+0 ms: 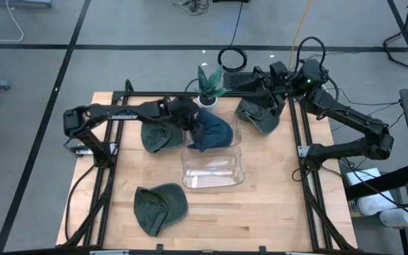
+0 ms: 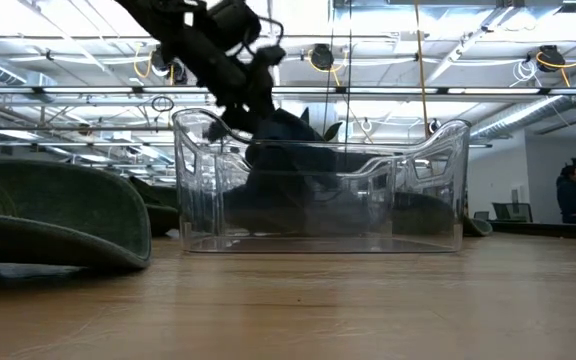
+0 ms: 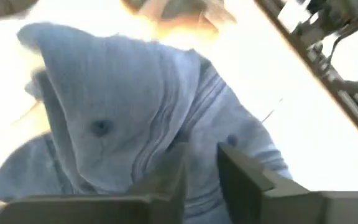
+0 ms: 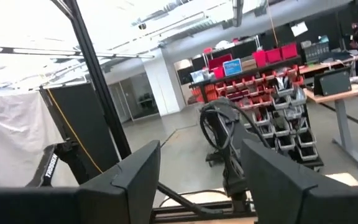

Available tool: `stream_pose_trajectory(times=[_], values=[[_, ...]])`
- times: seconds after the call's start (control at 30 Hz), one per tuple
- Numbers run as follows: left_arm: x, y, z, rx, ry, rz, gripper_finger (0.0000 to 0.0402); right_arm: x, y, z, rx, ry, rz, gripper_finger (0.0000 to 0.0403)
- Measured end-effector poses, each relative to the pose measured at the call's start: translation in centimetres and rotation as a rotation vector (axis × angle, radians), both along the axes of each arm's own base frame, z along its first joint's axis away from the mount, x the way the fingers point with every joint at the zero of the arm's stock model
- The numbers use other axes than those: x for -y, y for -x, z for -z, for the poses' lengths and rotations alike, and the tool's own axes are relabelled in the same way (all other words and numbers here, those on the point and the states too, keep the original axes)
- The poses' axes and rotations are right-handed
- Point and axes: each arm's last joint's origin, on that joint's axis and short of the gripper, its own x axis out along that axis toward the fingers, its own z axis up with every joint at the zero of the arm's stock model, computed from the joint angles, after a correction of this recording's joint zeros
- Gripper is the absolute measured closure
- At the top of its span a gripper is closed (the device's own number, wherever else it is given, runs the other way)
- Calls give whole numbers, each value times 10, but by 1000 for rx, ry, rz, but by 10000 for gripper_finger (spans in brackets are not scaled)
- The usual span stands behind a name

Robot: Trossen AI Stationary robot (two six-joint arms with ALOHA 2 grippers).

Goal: Pick & Place hat
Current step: Put the blue cap into the top transparent bin, then put the top right black cap into the bottom transparent bin

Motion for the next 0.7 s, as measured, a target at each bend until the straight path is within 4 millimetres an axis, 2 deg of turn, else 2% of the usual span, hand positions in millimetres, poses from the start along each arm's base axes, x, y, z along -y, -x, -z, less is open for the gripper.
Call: stream_pose_trajectory(times=[0.2, 0.33, 0.5, 0.7], values=[[4, 14, -30, 84, -41, -10, 199, 0, 0, 0, -19, -71, -17, 192], [11, 26, -55, 185, -57, 101, 141, -1, 0, 0, -28, -103, -31, 192], [24, 45, -89, 344, -52, 210, 99, -5, 0, -1, -21, -84, -43, 192], [41, 74, -127, 502, -105, 246, 81, -12, 3, -4, 5, -54, 17, 190]])
